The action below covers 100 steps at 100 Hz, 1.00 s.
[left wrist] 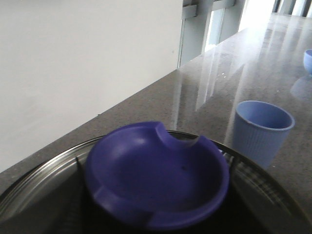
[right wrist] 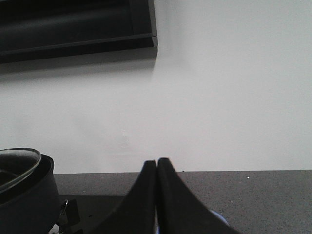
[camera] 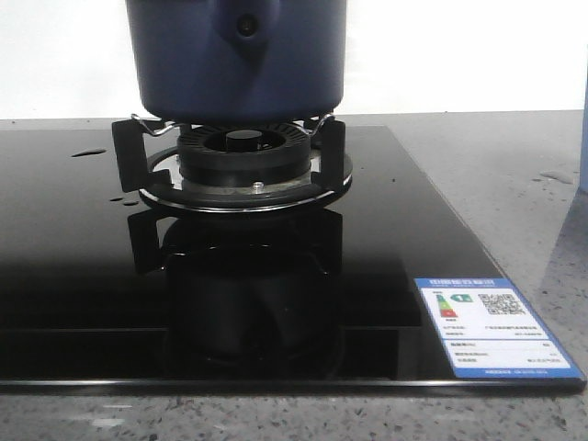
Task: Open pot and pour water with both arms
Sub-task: 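Tilt the saucepan upright and carry it back toward the burner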
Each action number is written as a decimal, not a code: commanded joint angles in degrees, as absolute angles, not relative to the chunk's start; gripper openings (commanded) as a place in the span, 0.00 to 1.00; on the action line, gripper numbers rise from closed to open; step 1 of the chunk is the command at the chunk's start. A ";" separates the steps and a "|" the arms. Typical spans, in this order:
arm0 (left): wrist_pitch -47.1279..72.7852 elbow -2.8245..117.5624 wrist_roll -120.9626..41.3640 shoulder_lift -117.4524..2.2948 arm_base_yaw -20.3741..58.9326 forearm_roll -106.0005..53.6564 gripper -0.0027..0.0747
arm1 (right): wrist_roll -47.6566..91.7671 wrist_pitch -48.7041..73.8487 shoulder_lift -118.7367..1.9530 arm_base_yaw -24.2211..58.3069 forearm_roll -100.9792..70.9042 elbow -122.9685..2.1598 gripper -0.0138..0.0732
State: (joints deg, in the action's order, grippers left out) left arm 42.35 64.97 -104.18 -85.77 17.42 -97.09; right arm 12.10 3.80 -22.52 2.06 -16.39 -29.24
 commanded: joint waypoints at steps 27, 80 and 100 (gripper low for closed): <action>41.33 66.66 -107.42 -83.60 17.79 -102.63 0.42 | 13.02 0.73 -22.71 1.79 -15.85 -31.29 0.08; 43.19 66.66 -107.42 -83.60 17.79 -102.74 0.42 | 13.02 1.22 -22.71 1.79 -15.85 -31.29 0.08; 43.33 66.66 -107.42 -83.60 17.79 -102.74 0.42 | 13.02 1.94 -22.71 1.79 -15.85 -31.29 0.08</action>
